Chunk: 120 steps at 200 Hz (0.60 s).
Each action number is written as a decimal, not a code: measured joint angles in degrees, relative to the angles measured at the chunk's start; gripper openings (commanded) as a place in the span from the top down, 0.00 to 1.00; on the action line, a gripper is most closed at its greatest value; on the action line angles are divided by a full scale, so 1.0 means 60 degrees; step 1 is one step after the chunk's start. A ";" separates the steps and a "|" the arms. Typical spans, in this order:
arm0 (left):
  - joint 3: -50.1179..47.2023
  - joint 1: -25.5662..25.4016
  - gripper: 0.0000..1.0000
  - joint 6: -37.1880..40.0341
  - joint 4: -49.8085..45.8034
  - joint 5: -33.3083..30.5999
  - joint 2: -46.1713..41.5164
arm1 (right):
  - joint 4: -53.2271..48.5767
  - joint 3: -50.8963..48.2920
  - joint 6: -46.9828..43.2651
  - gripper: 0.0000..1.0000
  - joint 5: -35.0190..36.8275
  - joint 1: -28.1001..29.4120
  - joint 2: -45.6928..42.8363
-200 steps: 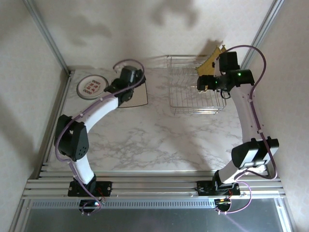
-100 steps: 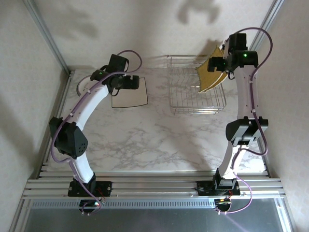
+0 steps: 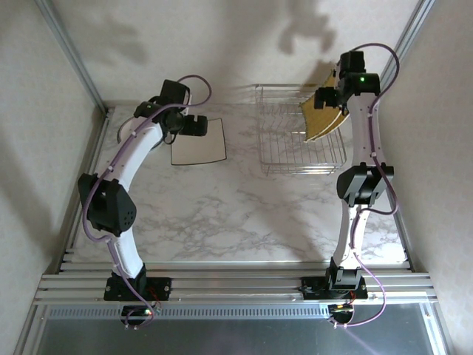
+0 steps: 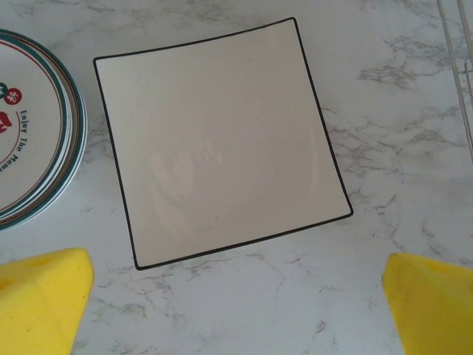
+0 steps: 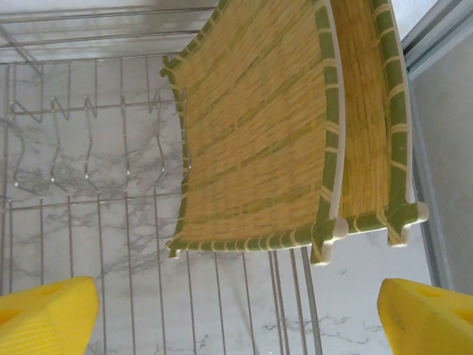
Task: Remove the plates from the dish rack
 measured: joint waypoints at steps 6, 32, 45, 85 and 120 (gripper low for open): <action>0.0044 0.0047 0.00 0.0015 -0.0007 0.0022 0.0000 | 0.0000 0.0044 0.0004 0.03 0.0044 -0.0004 0.0062; 0.0160 0.0204 0.01 0.0036 0.0000 0.0109 0.0007 | 0.0015 0.0073 0.0033 0.03 0.0219 -0.0025 0.0270; 0.0186 0.0255 0.01 0.0073 -0.0004 0.0127 0.0033 | 0.0047 0.0073 0.0076 0.04 0.0229 -0.0044 0.0364; 0.0219 0.0295 0.00 0.0171 -0.0033 0.0160 0.0306 | 0.0237 0.0193 0.0251 0.08 0.0200 -0.0051 0.0576; 0.0226 0.0324 0.00 0.0204 -0.0033 0.0164 0.0346 | 0.0503 0.0579 0.0463 0.12 0.0106 -0.0073 0.0998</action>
